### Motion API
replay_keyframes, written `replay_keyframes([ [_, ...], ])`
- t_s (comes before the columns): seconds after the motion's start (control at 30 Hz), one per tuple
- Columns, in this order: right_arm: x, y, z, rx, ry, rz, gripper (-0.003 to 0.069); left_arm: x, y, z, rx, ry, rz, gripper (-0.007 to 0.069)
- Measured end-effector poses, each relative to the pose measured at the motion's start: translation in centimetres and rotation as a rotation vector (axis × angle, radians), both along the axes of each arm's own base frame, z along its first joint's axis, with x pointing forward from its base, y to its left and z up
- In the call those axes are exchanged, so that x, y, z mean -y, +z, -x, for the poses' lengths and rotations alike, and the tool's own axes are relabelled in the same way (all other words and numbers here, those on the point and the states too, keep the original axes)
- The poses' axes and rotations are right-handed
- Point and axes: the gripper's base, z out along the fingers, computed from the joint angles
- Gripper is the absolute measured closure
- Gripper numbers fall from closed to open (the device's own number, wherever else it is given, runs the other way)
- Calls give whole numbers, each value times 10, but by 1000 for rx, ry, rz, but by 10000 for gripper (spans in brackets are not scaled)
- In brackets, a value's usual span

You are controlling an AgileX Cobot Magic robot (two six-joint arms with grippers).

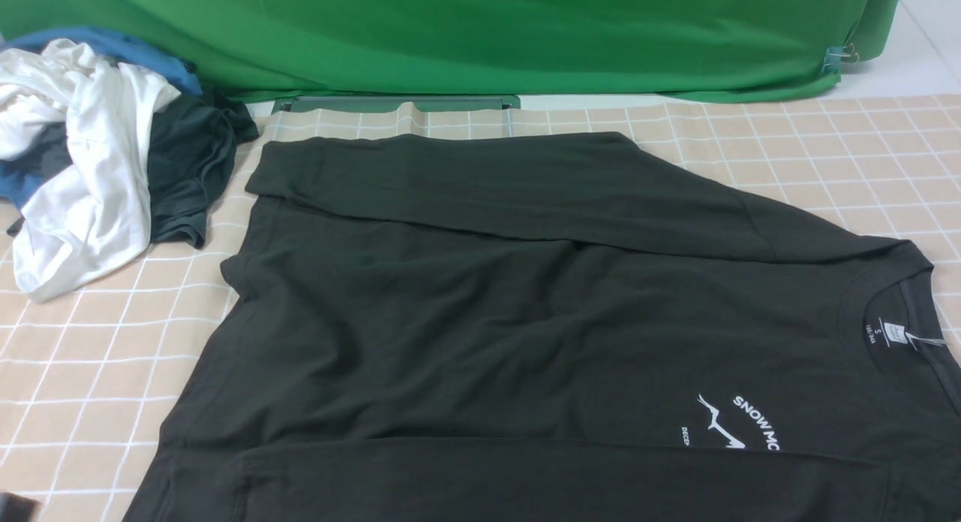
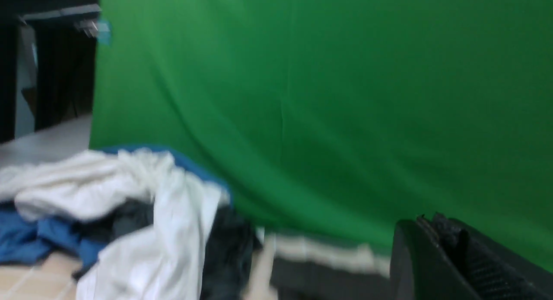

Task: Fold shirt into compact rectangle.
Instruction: 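Grasp the left edge of the dark T-shirt lying flat on the table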

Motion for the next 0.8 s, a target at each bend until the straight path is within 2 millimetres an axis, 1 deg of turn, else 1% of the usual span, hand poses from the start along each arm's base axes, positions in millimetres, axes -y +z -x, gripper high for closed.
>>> replay_keyframes([
  [0.1,0,0,0,0,0,0,412,-7,12,5,149,42,113,606],
  [0.13,0,0,0,0,0,0,412,-7,13,5,159,47,115,606],
  [0.17,0,0,0,0,0,0,412,-12,20,9,269,43,241,606],
  [0.23,0,0,0,0,0,0,412,-14,25,13,353,21,343,606],
  [0.27,0,0,0,3,0,0,412,-16,30,16,423,3,396,606],
  [0.33,0,2,0,23,1,-17,412,-15,39,19,454,-24,419,606],
  [0.37,-1,5,-1,58,1,-65,412,-13,49,20,458,-45,419,606],
  [0.4,-2,9,-1,110,-1,-158,412,-11,63,20,447,-68,417,606],
  [0.43,-2,16,-1,183,-2,-289,412,-8,76,18,394,-93,402,606],
  [0.47,-2,20,-1,234,-2,-374,412,-5,93,18,366,-113,383,606],
  [0.5,-1,26,-1,295,1,-455,412,-1,108,14,297,-131,346,606],
  [0.57,0,33,0,385,10,-588,412,5,129,4,147,-149,284,606],
  [0.6,1,39,2,452,21,-650,412,9,139,-8,-23,-157,239,606],
  [0.63,1,41,2,475,26,-670,412,11,144,-14,-104,-158,217,606],
  [0.67,2,44,3,509,33,-698,412,13,149,-31,-288,-157,165,606],
  [0.7,2,45,4,524,37,-701,412,15,150,-43,-435,-160,121,606],
  [0.73,2,47,4,538,39,-701,412,17,148,-55,-580,-167,65,606],
  [0.77,2,47,4,540,39,-701,412,17,149,-54,-595,-170,64,606],
  [0.8,2,47,5,548,40,-696,412,19,138,-75,-820,-187,-10,606],
])
